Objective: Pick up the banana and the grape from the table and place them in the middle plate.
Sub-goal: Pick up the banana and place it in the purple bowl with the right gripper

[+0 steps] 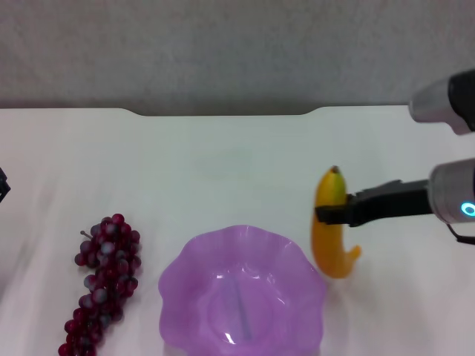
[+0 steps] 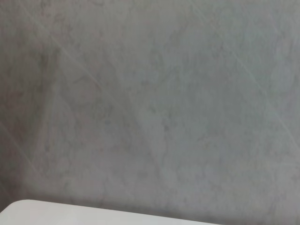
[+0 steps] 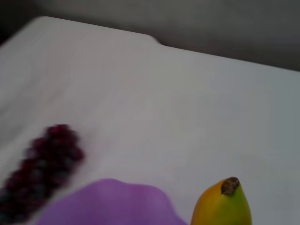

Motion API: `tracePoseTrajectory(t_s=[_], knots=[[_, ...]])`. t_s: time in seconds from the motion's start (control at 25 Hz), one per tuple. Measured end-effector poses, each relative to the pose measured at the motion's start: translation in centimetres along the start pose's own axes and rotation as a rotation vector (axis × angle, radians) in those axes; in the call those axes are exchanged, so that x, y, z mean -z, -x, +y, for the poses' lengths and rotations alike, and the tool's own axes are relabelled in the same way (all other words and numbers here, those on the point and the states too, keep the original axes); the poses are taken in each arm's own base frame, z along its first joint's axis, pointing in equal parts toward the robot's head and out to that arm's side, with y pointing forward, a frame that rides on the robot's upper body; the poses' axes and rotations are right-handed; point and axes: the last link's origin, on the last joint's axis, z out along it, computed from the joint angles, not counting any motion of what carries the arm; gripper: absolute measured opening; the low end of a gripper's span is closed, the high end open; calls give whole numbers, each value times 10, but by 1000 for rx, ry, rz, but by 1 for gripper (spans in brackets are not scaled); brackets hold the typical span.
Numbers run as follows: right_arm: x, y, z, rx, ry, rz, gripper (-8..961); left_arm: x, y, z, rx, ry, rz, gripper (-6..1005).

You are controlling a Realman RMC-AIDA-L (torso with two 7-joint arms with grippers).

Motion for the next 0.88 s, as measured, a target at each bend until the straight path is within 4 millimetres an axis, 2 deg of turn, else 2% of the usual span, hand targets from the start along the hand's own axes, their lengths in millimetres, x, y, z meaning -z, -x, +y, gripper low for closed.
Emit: tracePoseTrajectory(t_s=[0.2, 0.44, 0.56, 0.68, 0.88], knots=[[-2, 24, 21, 97, 64, -14, 495, -1, -1, 1, -1, 2, 2, 869], [-13, 49, 60, 227, 152, -27, 494, -4, -4, 2, -4, 9, 11, 869], [-19, 52, 77, 273, 201, -17, 497, -5, -5, 3, -5, 13, 13, 869], [-27, 49, 86, 299, 222, 14, 508, -6, -5, 4, -6, 15, 14, 869], [-40, 35, 80, 273, 219, 73, 527, -6, -5, 5, -6, 17, 15, 869]])
